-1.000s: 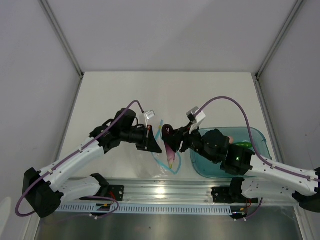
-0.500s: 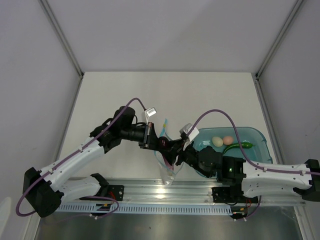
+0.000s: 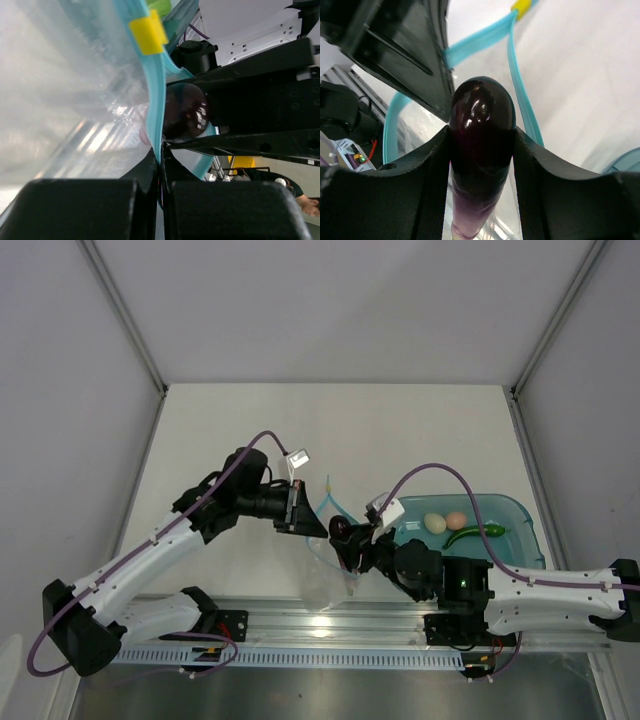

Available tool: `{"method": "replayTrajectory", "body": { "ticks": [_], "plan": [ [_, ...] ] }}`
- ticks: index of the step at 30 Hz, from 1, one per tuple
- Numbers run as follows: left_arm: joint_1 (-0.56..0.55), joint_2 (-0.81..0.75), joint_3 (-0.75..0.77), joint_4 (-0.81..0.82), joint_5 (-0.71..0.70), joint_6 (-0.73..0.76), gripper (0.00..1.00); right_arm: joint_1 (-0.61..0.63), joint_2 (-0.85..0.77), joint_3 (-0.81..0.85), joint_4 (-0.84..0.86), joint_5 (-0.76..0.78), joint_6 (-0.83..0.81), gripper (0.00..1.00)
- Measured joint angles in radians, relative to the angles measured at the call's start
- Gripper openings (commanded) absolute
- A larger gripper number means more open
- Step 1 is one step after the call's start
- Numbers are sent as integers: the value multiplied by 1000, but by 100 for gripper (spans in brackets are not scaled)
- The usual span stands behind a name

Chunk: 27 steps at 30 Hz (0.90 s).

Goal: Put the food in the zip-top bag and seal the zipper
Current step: Place the fake vegetable in the zipper food storage bag.

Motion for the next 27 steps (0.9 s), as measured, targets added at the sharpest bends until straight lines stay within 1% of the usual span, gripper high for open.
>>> {"method": "replayTrajectory", "body": {
  "ticks": [1,3,4,7,9,11,12,13,16,17,18,22,27],
  "plan": [
    [0,-5,6,-5,-6,6,1,0,0,0,-10,3,3,7],
    [0,-15,13,-14,-13,14,0,-1,2,0,-30,5,16,13],
    [0,-19,14,-18,-15,16,1,-4,7,2,-39,5,23,20],
    [-1,-28,15,-30,-19,18,1,-21,49,33,-78,-1,52,33],
    [-1,-30,15,-35,-26,20,1,-34,92,69,-113,-11,75,35],
    [-1,-34,15,-39,-32,24,1,-41,133,110,-144,-24,92,43],
    [-1,-35,15,-41,-32,25,1,-42,150,129,-158,-27,96,49],
    [0,-40,15,-46,-34,25,0,-43,172,152,-185,-29,103,59],
    [1,-57,15,-63,-39,34,1,-50,215,197,-253,-26,121,74],
    [1,-63,15,-71,-43,40,1,-51,224,207,-278,-22,129,76],
    [1,-67,16,-77,-47,41,1,-53,228,216,-299,-22,136,81],
    [1,-69,16,-79,-63,45,1,-51,224,248,-325,-36,158,82],
    [1,-69,16,-78,-82,52,0,-50,166,282,-364,-40,176,82]
  ]
}}
